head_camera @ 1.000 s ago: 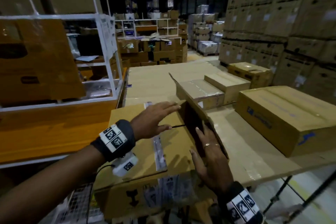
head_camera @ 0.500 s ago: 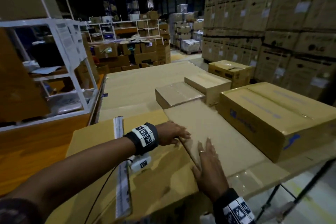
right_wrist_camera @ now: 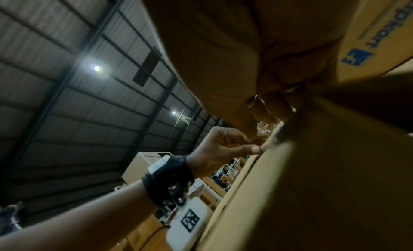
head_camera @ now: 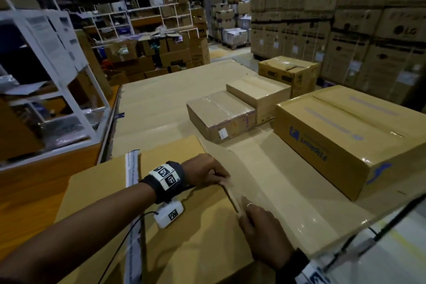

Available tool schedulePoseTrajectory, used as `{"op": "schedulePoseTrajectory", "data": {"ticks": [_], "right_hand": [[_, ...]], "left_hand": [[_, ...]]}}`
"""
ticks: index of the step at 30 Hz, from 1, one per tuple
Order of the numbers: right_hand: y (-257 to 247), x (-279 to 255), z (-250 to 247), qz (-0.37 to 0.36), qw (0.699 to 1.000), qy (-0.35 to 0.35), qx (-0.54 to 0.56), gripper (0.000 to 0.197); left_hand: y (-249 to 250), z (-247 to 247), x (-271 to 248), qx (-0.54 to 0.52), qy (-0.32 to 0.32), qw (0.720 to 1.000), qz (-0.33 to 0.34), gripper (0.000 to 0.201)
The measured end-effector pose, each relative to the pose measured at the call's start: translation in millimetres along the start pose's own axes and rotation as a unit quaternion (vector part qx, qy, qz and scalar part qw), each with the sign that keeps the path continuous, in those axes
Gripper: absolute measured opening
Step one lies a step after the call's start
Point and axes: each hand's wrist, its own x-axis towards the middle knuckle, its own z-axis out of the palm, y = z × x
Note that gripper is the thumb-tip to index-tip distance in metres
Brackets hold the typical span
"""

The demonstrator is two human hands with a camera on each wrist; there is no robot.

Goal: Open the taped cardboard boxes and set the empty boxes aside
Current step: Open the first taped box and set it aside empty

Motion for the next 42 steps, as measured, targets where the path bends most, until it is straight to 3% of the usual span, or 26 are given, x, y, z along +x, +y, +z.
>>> {"op": "schedulePoseTrajectory", "data": {"ticks": [4, 6, 8, 13, 18, 21, 23, 26, 27, 33, 37, 42], "right_hand": [[-13.5, 17.7, -33.3, -0.069, 0.997, -0.028, -0.002, 0.071], [-18.9, 36.0, -43.0, -0.115, 0.993, -0.021, -0.021, 0.071], [-22.1, 60.5, -47.1, -0.111, 0.992, -0.04, -0.041, 0.067], [-13.3, 120.4, -22.3, -0.035, 0.985, -0.16, -0.046, 0.056], [4.2, 128.9, -7.1, -0.06, 0.981, -0.186, -0.016, 0.042], [9.7, 127.5, -5.7, -0.067, 0.982, -0.178, 0.008, 0.006], [7.3, 123.8, -11.2, -0.098, 0.98, -0.174, 0.007, 0.016], [-0.1, 107.6, -29.3, -0.135, 0.975, -0.176, 0.007, 0.011], [-2.0, 101.6, -34.9, -0.163, 0.97, -0.178, -0.004, 0.022], [-23.3, 59.1, -59.2, -0.283, 0.935, -0.19, -0.095, 0.062], [-51.5, 31.9, -52.0, -0.343, 0.912, -0.208, -0.085, 0.059], [-98.3, 2.3, -25.9, -0.395, 0.889, -0.205, -0.109, 0.054]], "left_hand": [[-21.9, -12.2, 5.6, 0.011, 0.009, 0.999, -0.043, 0.061], [-35.1, -17.6, 6.6, 0.017, 0.016, 0.998, -0.062, 0.07], [-44.2, -20.3, 9.8, 0.028, 0.006, 0.996, -0.086, 0.074], [-62.6, -11.9, 19.8, 0.035, -0.061, 0.989, -0.133, 0.07], [-71.4, 0.6, 17.8, 0.014, -0.071, 0.985, -0.159, 0.068], [-70.5, 2.1, 14.3, 0.023, -0.064, 0.988, -0.139, 0.062], [-64.3, -2.2, 11.5, 0.047, -0.069, 0.989, -0.12, 0.058], [-40.7, -17.5, 3.3, 0.112, -0.102, 0.981, -0.124, 0.063], [-29.2, -23.2, -2.4, 0.125, -0.106, 0.977, -0.136, 0.063], [51.3, -47.0, -97.9, 0.068, -0.065, 0.97, -0.224, 0.064], [110.5, -37.7, -177.2, 0.037, -0.038, 0.955, -0.291, 0.061], [172.2, 5.8, -268.2, -0.032, 0.048, 0.92, -0.387, 0.081]]}}
